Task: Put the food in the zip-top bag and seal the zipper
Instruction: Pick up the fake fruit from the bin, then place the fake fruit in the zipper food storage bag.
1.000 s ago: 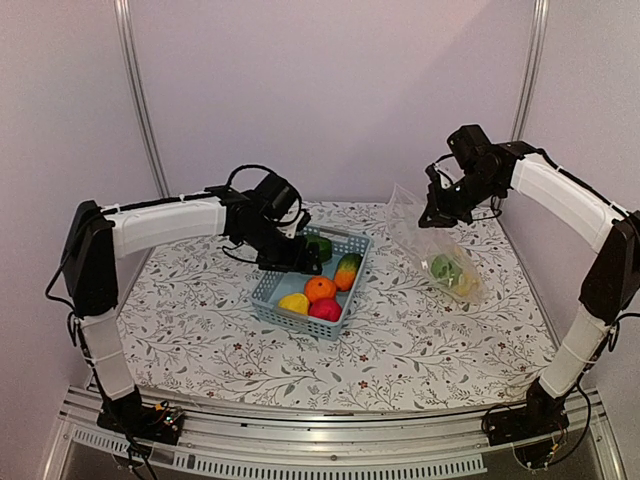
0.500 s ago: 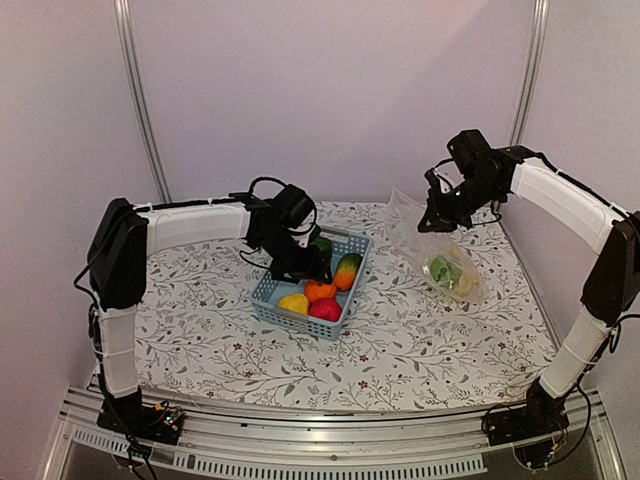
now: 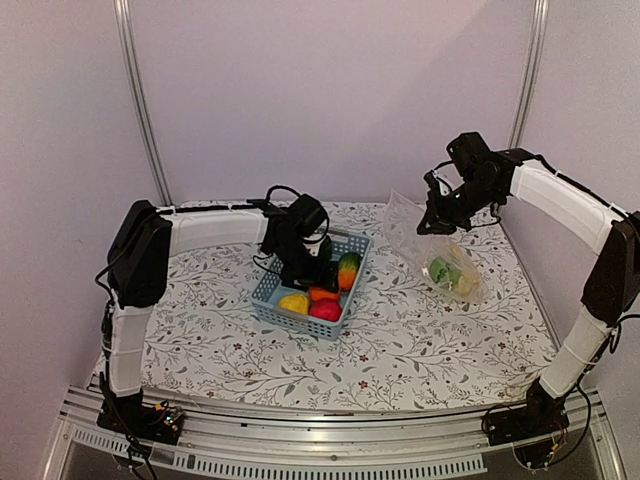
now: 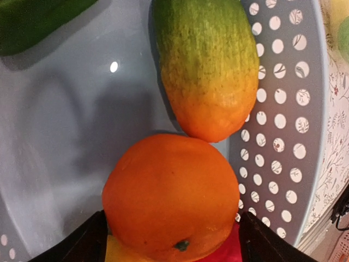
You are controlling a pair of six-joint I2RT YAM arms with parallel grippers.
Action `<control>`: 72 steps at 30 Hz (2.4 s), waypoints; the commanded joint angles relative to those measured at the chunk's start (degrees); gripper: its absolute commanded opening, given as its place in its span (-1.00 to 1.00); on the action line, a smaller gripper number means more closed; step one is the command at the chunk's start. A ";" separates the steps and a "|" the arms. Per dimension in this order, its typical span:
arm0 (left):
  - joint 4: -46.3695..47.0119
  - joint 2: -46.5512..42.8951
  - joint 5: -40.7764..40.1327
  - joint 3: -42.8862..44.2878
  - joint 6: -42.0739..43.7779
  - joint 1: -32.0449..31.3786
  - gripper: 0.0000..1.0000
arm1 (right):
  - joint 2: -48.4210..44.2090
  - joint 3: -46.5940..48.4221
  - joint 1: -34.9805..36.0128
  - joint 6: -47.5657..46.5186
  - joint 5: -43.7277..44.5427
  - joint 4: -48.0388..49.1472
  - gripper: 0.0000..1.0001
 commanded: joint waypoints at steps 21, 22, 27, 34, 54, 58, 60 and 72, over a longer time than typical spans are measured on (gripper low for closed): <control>-9.40 -4.88 -6.46 9.64 2.08 -1.16 0.33 | -3.20 -2.99 -0.06 1.45 -0.79 2.40 -1.00; -9.54 -5.38 -6.24 10.46 2.03 -1.09 0.33 | -3.19 -3.01 -0.06 1.52 -0.98 2.61 -1.00; -7.16 -7.26 -2.27 14.92 4.48 -2.00 0.31 | -2.87 -2.89 0.03 1.75 -1.70 2.93 -1.00; 2.63 -10.88 1.76 17.11 5.08 -4.92 0.25 | -2.22 -1.38 0.36 1.41 -1.72 2.12 -1.00; 12.60 -4.50 -1.70 18.16 8.79 -10.31 0.22 | -2.60 5.18 3.59 2.60 1.05 -2.78 -1.00; 11.97 -3.66 -2.92 17.26 7.93 -10.27 0.22 | -3.53 6.17 3.76 3.29 1.48 -3.53 -1.00; 11.43 -3.21 -3.75 17.37 7.43 -10.27 0.22 | -3.86 6.23 3.87 3.51 1.58 -3.85 -1.00; 8.26 0.08 -7.03 20.69 5.27 -9.90 0.29 | -4.41 5.85 5.12 4.53 0.77 -3.23 -1.00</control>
